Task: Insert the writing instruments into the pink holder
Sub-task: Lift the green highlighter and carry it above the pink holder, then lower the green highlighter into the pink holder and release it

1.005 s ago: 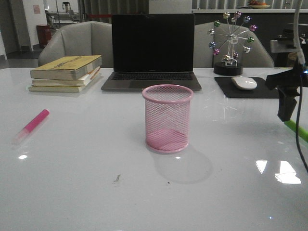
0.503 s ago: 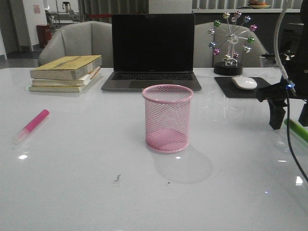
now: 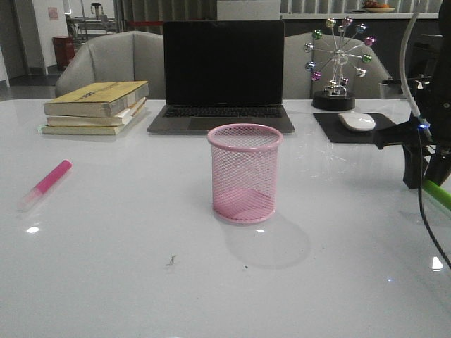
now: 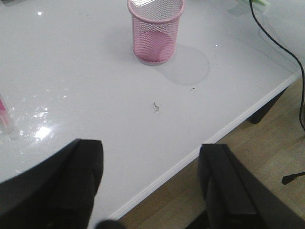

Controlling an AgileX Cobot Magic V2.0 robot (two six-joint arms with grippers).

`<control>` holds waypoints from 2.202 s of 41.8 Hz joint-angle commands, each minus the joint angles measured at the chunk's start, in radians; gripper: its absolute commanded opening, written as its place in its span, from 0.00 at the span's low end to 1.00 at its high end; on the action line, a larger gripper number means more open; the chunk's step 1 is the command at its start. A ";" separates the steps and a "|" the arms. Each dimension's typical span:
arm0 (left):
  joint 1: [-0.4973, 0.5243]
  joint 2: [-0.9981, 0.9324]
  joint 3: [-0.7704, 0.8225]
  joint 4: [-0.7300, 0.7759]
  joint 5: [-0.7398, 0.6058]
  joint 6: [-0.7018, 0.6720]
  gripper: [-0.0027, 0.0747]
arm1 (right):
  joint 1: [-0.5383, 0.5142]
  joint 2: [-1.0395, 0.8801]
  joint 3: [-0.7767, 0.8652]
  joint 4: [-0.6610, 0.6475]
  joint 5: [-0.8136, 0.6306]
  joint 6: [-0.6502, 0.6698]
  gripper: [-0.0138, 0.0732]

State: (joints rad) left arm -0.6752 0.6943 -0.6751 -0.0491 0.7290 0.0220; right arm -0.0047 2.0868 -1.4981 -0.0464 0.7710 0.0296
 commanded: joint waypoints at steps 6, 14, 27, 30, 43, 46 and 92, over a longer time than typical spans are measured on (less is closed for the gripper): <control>-0.009 0.003 -0.031 -0.009 -0.070 0.002 0.65 | 0.009 -0.147 0.008 0.018 -0.026 0.003 0.30; -0.009 0.003 -0.031 -0.009 -0.074 0.002 0.65 | 0.087 -0.378 0.186 0.036 -0.256 0.003 0.30; -0.009 0.003 -0.031 -0.009 -0.076 0.002 0.65 | 0.321 -0.742 0.526 0.037 -0.866 0.004 0.30; -0.009 0.003 -0.031 -0.009 -0.076 0.002 0.65 | 0.376 -0.782 0.583 0.037 -1.017 0.004 0.30; -0.009 0.003 -0.031 -0.009 -0.076 0.002 0.65 | 0.514 -0.708 0.673 0.037 -1.472 0.005 0.30; -0.009 0.003 -0.031 -0.009 -0.076 0.002 0.65 | 0.514 -0.661 0.673 0.037 -1.532 0.005 0.30; -0.009 0.003 -0.031 -0.009 -0.078 0.002 0.65 | 0.514 -0.744 0.673 -0.011 -1.049 0.006 0.61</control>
State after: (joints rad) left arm -0.6752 0.6943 -0.6751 -0.0491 0.7225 0.0220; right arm 0.5148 1.4850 -0.8008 -0.0460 -0.3845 0.0351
